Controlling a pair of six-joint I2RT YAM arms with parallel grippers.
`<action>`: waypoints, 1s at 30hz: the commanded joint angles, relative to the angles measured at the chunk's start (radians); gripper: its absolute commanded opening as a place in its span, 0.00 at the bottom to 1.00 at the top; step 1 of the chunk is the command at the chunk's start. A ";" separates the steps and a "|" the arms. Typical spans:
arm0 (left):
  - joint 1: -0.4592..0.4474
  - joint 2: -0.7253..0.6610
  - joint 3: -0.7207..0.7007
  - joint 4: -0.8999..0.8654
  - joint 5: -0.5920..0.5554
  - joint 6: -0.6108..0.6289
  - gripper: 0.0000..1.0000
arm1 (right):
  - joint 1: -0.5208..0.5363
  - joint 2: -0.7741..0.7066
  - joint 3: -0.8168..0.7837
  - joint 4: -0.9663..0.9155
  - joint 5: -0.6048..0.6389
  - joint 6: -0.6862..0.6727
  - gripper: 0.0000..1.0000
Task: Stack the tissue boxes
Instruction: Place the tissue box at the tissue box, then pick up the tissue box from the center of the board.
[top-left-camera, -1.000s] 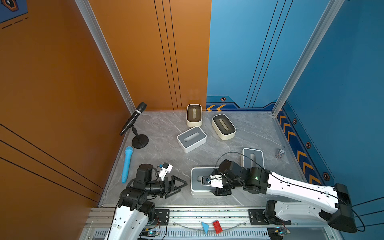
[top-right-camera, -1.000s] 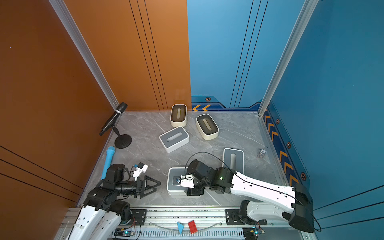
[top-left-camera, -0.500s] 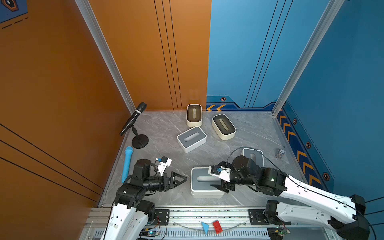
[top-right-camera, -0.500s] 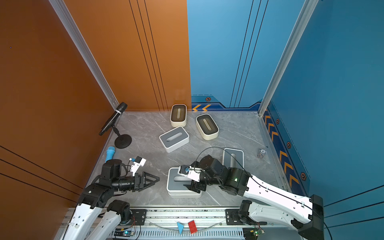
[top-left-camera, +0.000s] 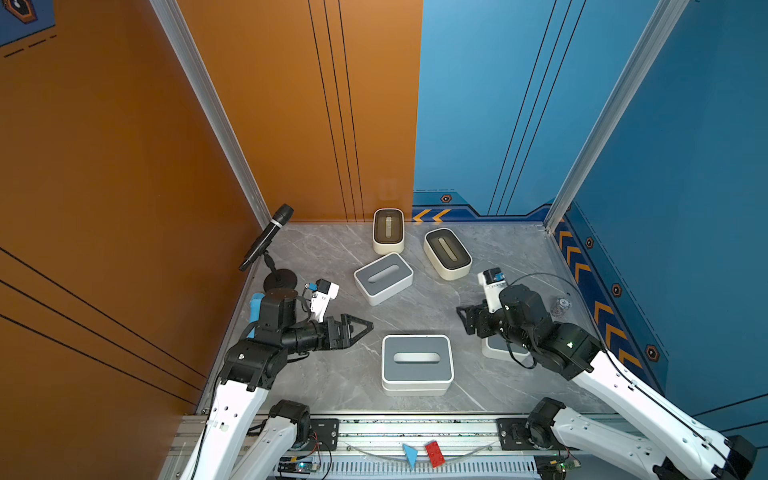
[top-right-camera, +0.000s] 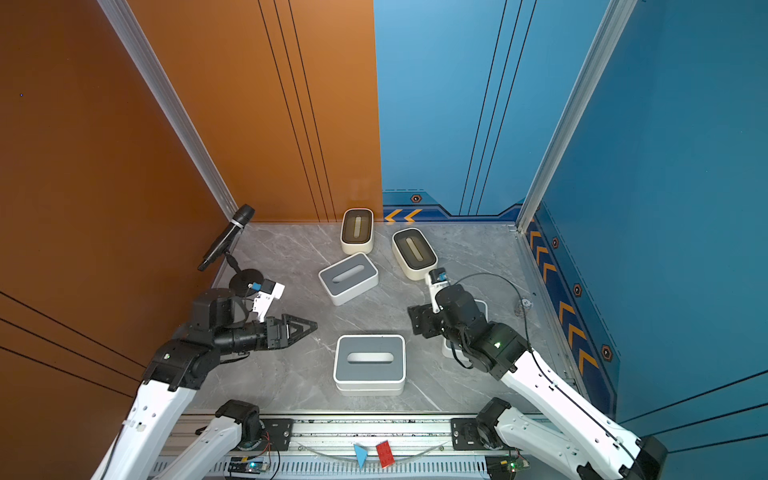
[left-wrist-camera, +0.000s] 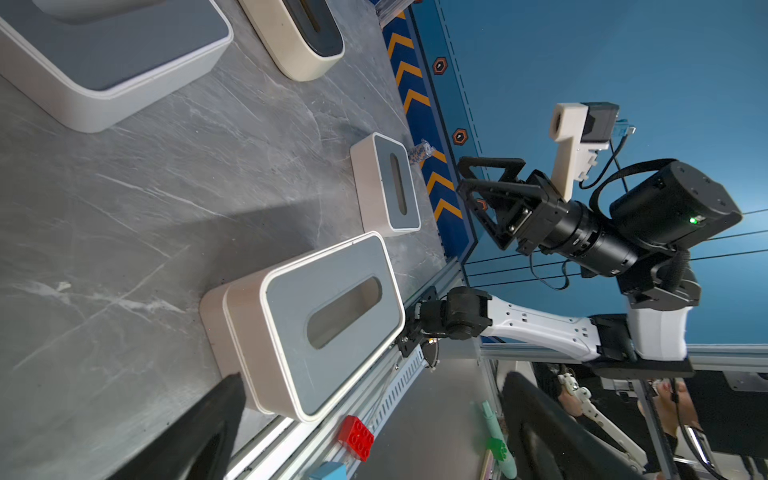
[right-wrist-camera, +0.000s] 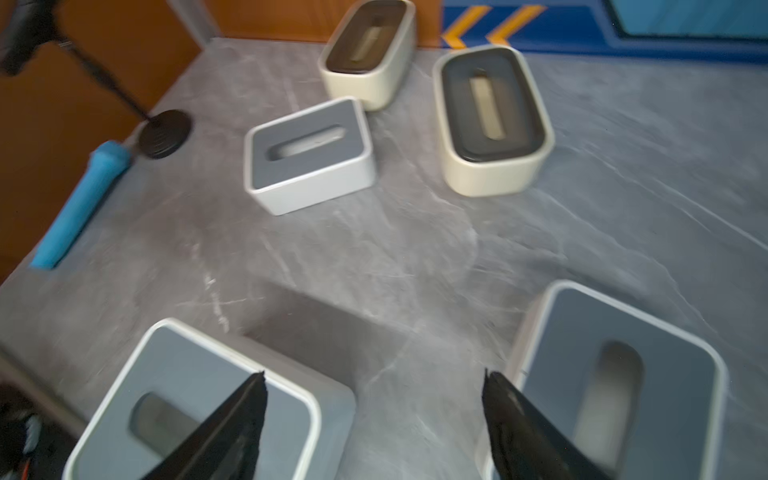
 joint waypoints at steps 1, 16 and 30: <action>-0.011 0.089 0.048 0.054 -0.046 0.073 0.98 | -0.160 0.014 -0.014 -0.162 -0.001 0.165 0.82; -0.160 0.611 0.310 0.289 -0.053 0.189 0.98 | -0.332 0.274 -0.038 -0.143 0.083 0.104 0.81; -0.228 0.767 0.348 0.435 0.036 0.264 0.98 | -0.295 0.398 0.015 -0.173 0.123 0.064 0.76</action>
